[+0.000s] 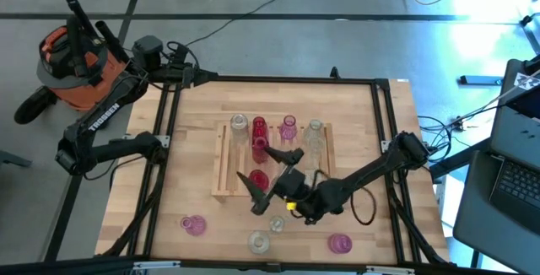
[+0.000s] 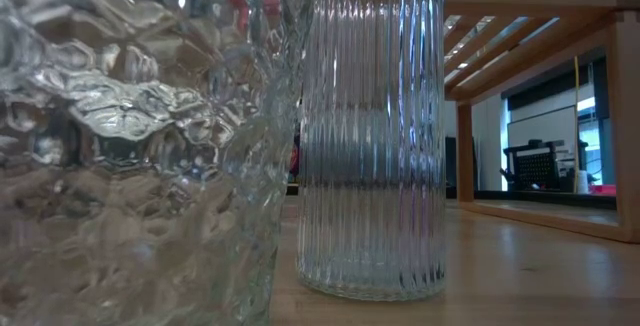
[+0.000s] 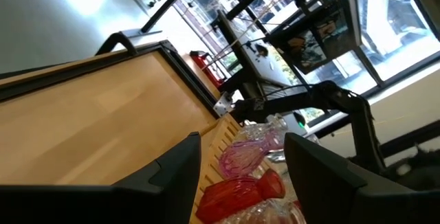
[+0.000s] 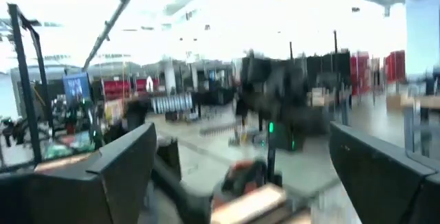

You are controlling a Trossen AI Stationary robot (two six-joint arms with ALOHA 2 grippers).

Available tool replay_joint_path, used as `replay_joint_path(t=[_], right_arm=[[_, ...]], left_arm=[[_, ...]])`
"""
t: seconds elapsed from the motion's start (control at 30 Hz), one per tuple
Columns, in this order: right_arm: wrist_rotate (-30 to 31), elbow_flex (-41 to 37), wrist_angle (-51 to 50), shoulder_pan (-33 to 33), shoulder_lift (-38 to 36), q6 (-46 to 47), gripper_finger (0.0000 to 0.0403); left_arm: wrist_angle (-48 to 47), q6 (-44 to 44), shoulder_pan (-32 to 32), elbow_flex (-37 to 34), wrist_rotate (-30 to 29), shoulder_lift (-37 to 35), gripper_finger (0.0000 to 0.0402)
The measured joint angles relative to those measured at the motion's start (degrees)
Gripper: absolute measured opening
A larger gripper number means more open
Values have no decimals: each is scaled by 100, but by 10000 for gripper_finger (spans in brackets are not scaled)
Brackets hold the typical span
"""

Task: Sort vases onto shelf
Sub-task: Put the violet vase on the shelf aligned with the other violet vase

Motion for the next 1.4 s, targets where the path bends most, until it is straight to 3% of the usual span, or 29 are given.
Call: replay_joint_path(t=[0.13, 0.3, 0.43, 0.67, 0.77, 0.9, 1.03, 1.23, 1.4], right_arm=[[-245, 820, -132, 0, -3, -1103, 372], [17, 1735, -940, 6, -9, -2240, 357], [763, 2407, -1956, 98, -9, -2929, 336], [3050, 3615, -3639, 354, -9, -4674, 292], [3146, 3951, -4018, 509, -82, -5128, 269], [3162, 3758, -4113, 729, -470, -5076, 239], [3164, 3747, -4372, 1036, -819, -5062, 218], [3164, 3745, -4667, 1483, -1181, -5054, 211], [3163, 3745, -4754, 1560, -1278, -5052, 211]], left_arm=[[214, -19, 0, 0, 198, -32, 201], [810, -443, -2, 0, 443, -255, 201], [1311, -763, -2, 0, 304, -667, 201], [1613, -1406, -1, 0, -716, -1752, 201], [1620, -1667, 0, 0, -1138, -2279, 201], [1627, -2063, -2, 2, -1263, -2851, 201], [1592, -2791, 0, 2, -576, -3279, 201], [920, -4510, -2, 2, 1371, -3712, 201], [219, -5091, 214, 0, 2280, -4121, 201]])
